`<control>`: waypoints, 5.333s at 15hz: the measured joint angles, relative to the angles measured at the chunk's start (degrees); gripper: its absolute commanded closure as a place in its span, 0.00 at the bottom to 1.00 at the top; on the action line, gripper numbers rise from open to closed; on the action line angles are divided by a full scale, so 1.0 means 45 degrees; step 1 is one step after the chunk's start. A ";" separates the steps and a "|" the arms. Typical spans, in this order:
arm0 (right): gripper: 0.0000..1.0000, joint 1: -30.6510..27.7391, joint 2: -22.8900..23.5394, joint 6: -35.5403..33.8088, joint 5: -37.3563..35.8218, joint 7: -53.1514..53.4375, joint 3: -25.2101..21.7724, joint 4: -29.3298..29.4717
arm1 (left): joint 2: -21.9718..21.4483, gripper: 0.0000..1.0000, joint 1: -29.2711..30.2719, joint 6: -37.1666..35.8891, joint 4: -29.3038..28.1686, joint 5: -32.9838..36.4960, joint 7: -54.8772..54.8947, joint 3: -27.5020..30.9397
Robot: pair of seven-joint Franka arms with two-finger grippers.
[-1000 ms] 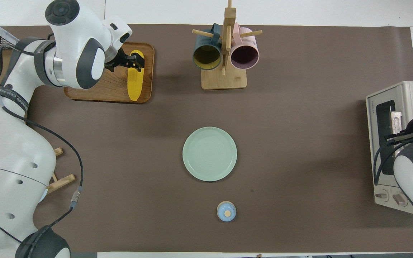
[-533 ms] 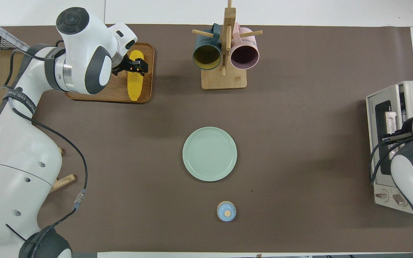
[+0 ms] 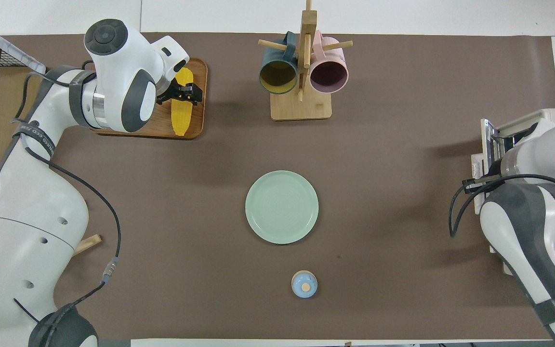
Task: Put corn in oven
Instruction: 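Grasp the corn with the left gripper while the right gripper reaches the oven, then carry the corn to the green plate while the right gripper opens the oven door, then lower the corn onto the plate, open the left gripper, and withdraw it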
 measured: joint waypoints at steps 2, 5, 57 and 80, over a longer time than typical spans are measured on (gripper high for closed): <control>1.00 0.0040 0.0109 0.0147 0.0064 0.0050 0.0035 -0.0063 | 0.0000 0.53 0.0000 0.0002 0.0000 0.0000 0.0000 0.0007; 1.00 0.0045 0.0153 0.0232 0.0072 0.0184 0.0074 -0.0097 | -0.0022 0.76 0.0003 0.0040 0.0002 0.0000 0.0000 0.0013; 0.00 0.2295 0.0771 0.0183 0.3485 0.2221 0.0034 0.0453 | -0.5914 0.00 -0.6394 0.3854 -0.8998 -0.0894 -0.7238 0.0098; 0.30 1.0884 0.6459 0.0727 -0.0564 1.4543 0.0282 0.6828 | -1.0083 0.00 0.2064 -0.6549 -0.4701 -0.0110 0.1157 0.0329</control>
